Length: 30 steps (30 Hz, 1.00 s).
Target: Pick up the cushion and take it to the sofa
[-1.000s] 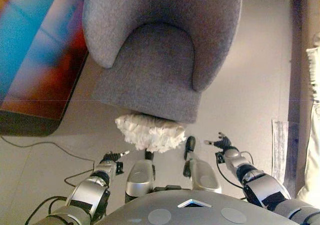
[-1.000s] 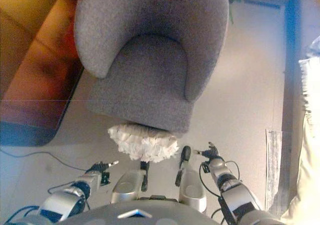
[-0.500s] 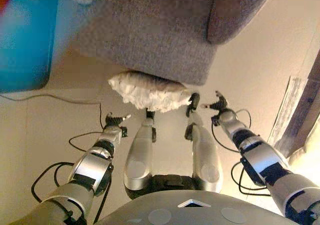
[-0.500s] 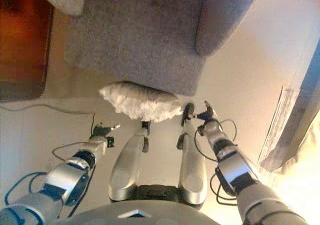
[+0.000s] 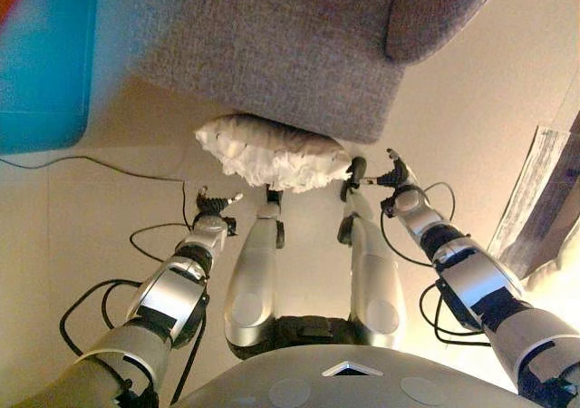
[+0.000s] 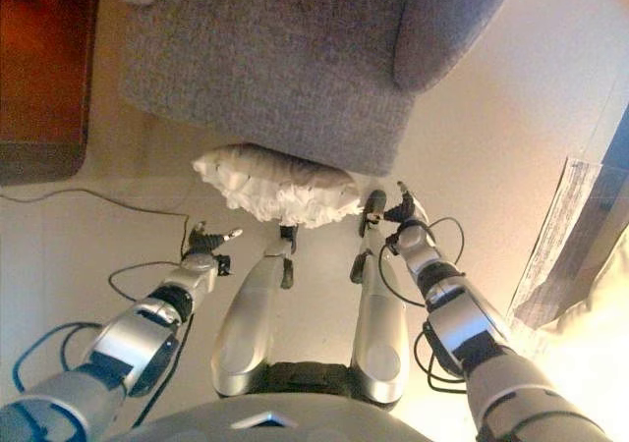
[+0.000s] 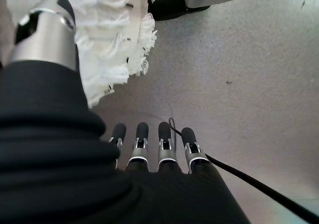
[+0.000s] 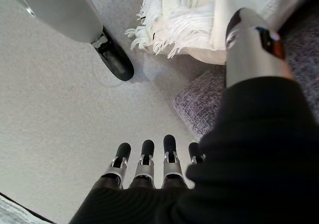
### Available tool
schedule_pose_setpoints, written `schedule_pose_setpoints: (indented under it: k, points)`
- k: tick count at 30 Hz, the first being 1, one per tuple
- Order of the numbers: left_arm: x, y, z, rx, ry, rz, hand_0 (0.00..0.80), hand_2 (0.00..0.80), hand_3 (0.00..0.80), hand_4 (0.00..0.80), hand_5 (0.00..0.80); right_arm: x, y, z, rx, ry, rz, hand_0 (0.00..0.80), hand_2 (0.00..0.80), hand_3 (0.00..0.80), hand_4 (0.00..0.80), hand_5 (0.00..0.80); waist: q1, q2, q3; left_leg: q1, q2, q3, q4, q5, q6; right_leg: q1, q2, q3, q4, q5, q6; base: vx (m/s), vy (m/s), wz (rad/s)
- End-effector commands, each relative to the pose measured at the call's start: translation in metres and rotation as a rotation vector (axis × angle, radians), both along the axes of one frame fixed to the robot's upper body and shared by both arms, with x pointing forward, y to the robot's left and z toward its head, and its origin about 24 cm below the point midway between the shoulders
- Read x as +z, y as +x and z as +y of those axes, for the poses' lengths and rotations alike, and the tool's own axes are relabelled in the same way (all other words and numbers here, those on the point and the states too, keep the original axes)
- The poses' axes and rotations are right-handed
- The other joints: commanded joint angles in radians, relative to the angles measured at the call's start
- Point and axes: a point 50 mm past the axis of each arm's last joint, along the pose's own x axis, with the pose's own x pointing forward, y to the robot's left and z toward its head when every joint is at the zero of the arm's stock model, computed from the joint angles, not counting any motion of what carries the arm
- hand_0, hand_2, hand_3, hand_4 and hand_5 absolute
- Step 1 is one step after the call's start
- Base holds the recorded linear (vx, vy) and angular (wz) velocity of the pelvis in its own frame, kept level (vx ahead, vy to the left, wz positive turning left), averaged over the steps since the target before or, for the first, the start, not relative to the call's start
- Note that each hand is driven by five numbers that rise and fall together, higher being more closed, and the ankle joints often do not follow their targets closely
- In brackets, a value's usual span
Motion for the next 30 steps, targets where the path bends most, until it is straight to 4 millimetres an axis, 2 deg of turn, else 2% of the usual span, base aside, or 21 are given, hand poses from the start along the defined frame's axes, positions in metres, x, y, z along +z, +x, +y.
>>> schedule_pose_setpoints:
  k: [1, 5, 10, 18, 24, 30]
  points:
    - [0.015, 0.010, 0.013, 0.045, 0.073, -0.023, 0.000, 0.000, 0.000, 0.000, 0.000, 0.033, 0.018, -0.013, 0.019, -0.111, -0.089, 0.000, 0.000, 0.000, 0.000, 0.000, -0.003, 0.034, 0.010, -0.138, -0.013, -0.003, -0.031, 0.125, 0.021, -0.044, -0.004, 0.007, 0.137, -0.137, 0.056, -0.031, 0.027, 0.02]
    - [0.027, 0.019, 0.016, 0.067, 0.095, -0.069, 0.000, 0.000, 0.000, 0.000, 0.000, 0.053, 0.029, -0.018, 0.022, -0.155, -0.128, 0.000, 0.000, 0.000, 0.000, 0.000, -0.011, 0.054, 0.010, -0.208, -0.008, 0.008, -0.052, 0.140, 0.026, -0.142, 0.010, 0.025, 0.139, -0.128, 0.048, -0.025, 0.056, 0.01]
    - [0.038, 0.030, 0.009, 0.076, 0.081, -0.144, 0.000, 0.000, 0.000, 0.000, 0.000, 0.071, 0.037, -0.022, 0.029, -0.214, -0.166, 0.000, 0.000, 0.000, 0.000, 0.000, -0.019, 0.086, 0.010, -0.300, -0.008, 0.012, -0.057, 0.154, 0.032, -0.262, 0.009, 0.049, 0.159, -0.117, 0.051, -0.006, 0.086, 0.04]
    - [0.062, 0.048, 0.006, 0.087, 0.080, -0.236, 0.000, 0.000, 0.000, 0.000, 0.000, 0.107, 0.055, -0.005, 0.117, -0.240, -0.261, 0.000, 0.000, 0.000, 0.000, 0.000, -0.023, 0.103, 0.010, -0.432, -0.012, 0.008, -0.014, 0.154, 0.028, -0.395, 0.009, 0.083, 0.198, -0.116, 0.058, -0.006, 0.062, 0.01]
    - [0.072, 0.055, 0.004, 0.083, 0.085, -0.271, 0.000, 0.000, 0.000, 0.000, 0.000, 0.114, 0.059, 0.003, 0.167, -0.238, -0.245, 0.000, 0.000, 0.000, 0.000, 0.000, -0.021, 0.109, 0.010, -0.500, -0.013, 0.004, 0.011, 0.149, 0.027, -0.467, 0.007, 0.094, 0.230, -0.122, 0.059, 0.000, 0.017, 0.05]
    - [0.084, 0.062, 0.003, 0.092, 0.087, -0.312, 0.000, 0.000, 0.000, 0.000, 0.000, 0.127, 0.064, 0.017, 0.297, -0.284, -0.253, 0.000, 0.000, 0.000, 0.000, 0.000, -0.020, 0.119, 0.010, -0.559, -0.017, -0.005, 0.025, 0.153, 0.023, -0.531, 0.012, 0.110, 0.250, -0.120, 0.061, 0.001, 0.012, 0.07]
